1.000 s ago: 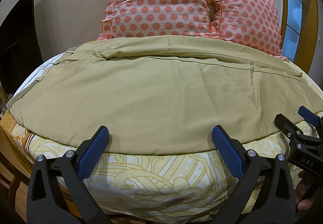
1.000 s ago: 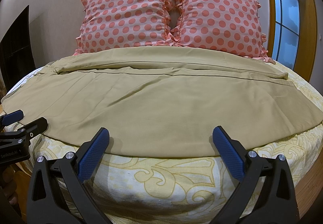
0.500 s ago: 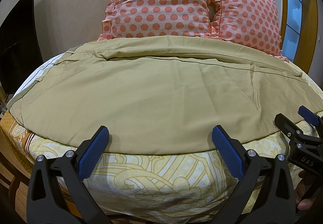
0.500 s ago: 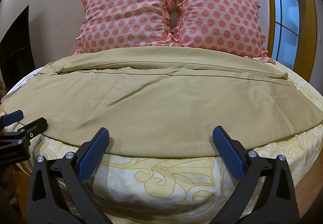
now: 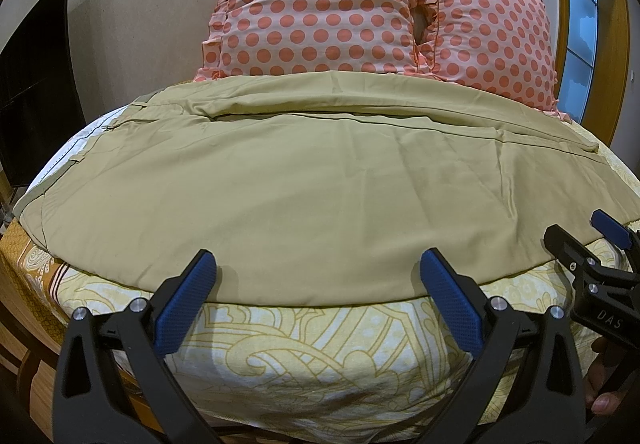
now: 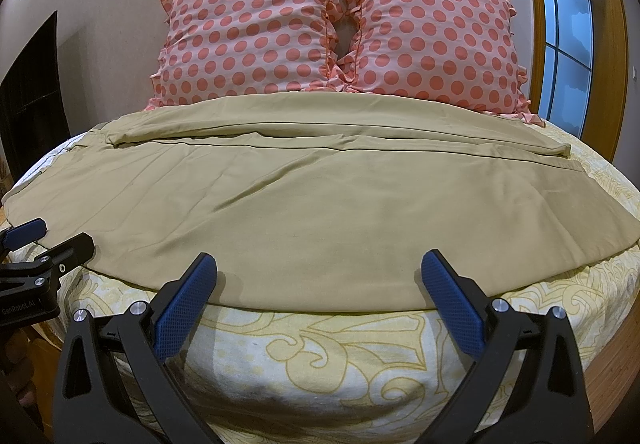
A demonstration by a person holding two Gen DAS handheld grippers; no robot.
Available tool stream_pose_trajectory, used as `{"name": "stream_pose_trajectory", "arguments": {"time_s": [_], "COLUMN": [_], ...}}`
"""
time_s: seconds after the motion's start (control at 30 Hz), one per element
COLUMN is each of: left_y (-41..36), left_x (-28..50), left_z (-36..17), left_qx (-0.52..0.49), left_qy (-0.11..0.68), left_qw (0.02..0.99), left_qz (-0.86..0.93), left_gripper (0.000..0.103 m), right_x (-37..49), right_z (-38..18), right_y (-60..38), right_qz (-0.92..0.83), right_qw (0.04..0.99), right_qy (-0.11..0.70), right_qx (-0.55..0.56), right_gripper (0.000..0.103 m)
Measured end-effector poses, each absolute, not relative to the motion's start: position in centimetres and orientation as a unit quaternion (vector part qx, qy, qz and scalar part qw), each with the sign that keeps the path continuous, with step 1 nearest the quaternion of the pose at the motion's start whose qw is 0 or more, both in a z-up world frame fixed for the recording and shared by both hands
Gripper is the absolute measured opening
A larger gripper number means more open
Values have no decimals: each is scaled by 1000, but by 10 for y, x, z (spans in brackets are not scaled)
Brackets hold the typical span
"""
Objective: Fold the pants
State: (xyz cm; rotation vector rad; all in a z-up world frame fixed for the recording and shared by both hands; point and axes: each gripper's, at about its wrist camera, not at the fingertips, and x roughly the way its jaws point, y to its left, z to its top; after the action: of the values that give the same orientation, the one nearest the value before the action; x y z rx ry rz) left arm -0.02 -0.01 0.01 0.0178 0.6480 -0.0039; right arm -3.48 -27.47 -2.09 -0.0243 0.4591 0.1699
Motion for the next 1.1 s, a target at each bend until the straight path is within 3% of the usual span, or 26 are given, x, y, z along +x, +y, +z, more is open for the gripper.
{"name": "stream_pose_trajectory", "arguments": {"time_s": [0.83, 0.93, 1.1], "left_y": [1, 3, 28], "left_x": [0, 5, 17], "left_z": [2, 5, 35], "left_qx": [13, 8, -28], "left_qy": [323, 338, 318], "left_qw": [946, 941, 948], "left_qz": [-9, -16, 10], "left_gripper": [101, 101, 101], "right_x": [-29, -18, 31], "right_z": [-24, -10, 54], "right_y": [-275, -286, -339], "right_qz": [98, 95, 21], "right_qw": [965, 958, 970], "right_qy": [242, 269, 243], "right_qx": [-18, -12, 6], "right_gripper": [102, 102, 102]}}
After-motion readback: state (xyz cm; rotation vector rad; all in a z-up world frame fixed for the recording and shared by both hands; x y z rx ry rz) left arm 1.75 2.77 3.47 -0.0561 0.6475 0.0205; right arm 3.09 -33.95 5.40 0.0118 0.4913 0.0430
